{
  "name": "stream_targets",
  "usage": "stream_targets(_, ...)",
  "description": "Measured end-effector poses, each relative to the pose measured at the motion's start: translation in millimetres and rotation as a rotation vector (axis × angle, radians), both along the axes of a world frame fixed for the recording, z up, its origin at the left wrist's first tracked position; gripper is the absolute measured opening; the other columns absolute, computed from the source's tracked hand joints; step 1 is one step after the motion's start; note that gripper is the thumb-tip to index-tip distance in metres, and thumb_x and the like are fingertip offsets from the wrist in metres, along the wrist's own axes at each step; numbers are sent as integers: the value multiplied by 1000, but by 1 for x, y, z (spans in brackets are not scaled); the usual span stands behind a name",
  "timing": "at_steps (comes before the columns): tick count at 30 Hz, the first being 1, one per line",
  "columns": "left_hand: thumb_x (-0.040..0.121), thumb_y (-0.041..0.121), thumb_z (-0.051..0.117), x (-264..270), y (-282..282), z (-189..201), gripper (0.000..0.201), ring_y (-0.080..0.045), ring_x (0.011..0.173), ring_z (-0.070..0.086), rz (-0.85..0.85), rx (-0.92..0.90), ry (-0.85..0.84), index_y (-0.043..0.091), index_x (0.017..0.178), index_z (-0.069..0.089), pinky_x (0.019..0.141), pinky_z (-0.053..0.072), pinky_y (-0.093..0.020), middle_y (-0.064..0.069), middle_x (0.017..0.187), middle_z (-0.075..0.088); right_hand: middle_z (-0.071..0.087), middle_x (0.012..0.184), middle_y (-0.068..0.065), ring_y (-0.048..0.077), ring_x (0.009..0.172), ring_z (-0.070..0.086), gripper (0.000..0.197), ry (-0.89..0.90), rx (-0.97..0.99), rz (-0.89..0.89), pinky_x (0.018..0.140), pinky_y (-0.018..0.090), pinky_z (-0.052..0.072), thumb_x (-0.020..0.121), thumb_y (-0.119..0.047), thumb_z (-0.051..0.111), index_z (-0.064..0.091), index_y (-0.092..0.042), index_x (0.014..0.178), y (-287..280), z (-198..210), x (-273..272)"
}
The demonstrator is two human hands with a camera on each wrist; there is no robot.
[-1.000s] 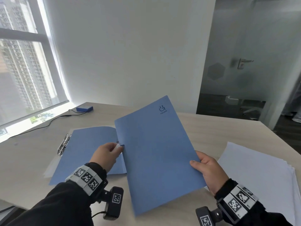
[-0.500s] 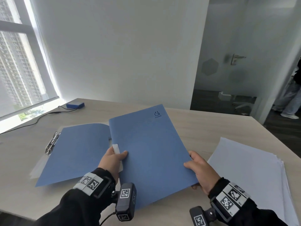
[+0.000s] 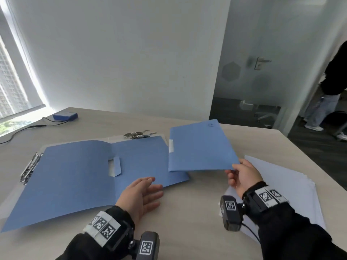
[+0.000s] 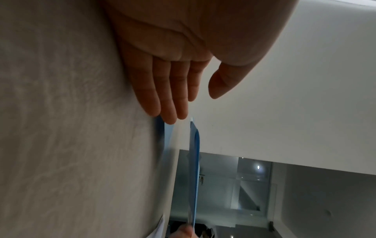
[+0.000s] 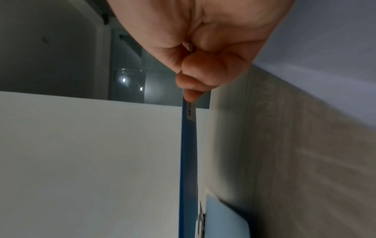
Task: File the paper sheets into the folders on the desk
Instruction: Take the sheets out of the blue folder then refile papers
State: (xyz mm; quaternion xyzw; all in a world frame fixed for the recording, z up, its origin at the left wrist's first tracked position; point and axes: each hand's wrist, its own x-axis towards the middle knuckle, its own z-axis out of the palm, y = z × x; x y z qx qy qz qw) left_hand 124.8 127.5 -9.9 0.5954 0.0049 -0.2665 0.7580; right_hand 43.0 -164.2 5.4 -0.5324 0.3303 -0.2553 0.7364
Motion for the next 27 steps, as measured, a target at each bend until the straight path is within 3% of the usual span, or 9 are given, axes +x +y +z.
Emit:
stream_targets(8,96,13,51,-10,-8,1,21,-25,74,69,-28,59,-47,2,106,66,61,51,-31,-13,85,73,59,70,13,16,48,46,35,146,-33,-147,34,15,40,97,-8,37,57,-13,125,-53,-4,56)
stream_targets(12,95,10,50,-12,-14,-1,19,-23,71,69,-34,78,-76,2,100,67,59,50,-30,-13,82,74,57,68,11,12,30,52,32,189,55,-86,30,17,41,103,-28,41,58,-5,119,-54,-2,59)
stream_targets(13,95,10,50,-13,-16,-2,19,-23,71,69,-38,83,-87,2,99,67,59,51,-30,-13,81,74,59,69,11,13,32,55,34,194,91,-78,31,18,42,102,-33,43,59,-6,116,-53,-1,56)
stream_targets(15,96,8,49,-15,-22,-2,20,-23,71,68,-39,89,-111,2,97,67,60,51,-31,-12,79,74,64,80,12,20,49,60,34,185,152,-67,33,21,46,100,-37,46,58,-8,114,-49,0,44)
stream_targets(19,95,7,49,-23,-40,-4,20,-21,70,68,-41,105,-169,4,94,68,64,51,-30,-11,78,74,64,106,14,26,68,64,23,85,205,-55,42,26,53,100,-24,49,50,-14,121,-39,3,3)
stream_targets(22,93,7,52,-34,-62,-8,19,-20,75,67,-66,146,-250,9,90,71,71,49,-32,-9,83,77,68,105,14,26,71,65,22,52,176,-43,48,28,53,98,-22,53,58,-12,117,-34,7,-42)
stream_targets(25,90,7,55,-49,-87,-7,22,-13,83,68,-133,229,-380,20,89,73,77,49,-27,4,86,78,71,97,16,26,68,64,16,102,61,-55,54,29,50,95,-20,57,63,-11,106,-33,12,-91)
stream_targets(27,88,13,57,-62,-104,-5,23,-5,91,67,-194,301,-453,29,91,74,87,48,-27,14,91,76,70,93,17,25,66,62,15,176,-38,-101,56,30,47,94,-17,56,65,-8,102,-37,14,-121)
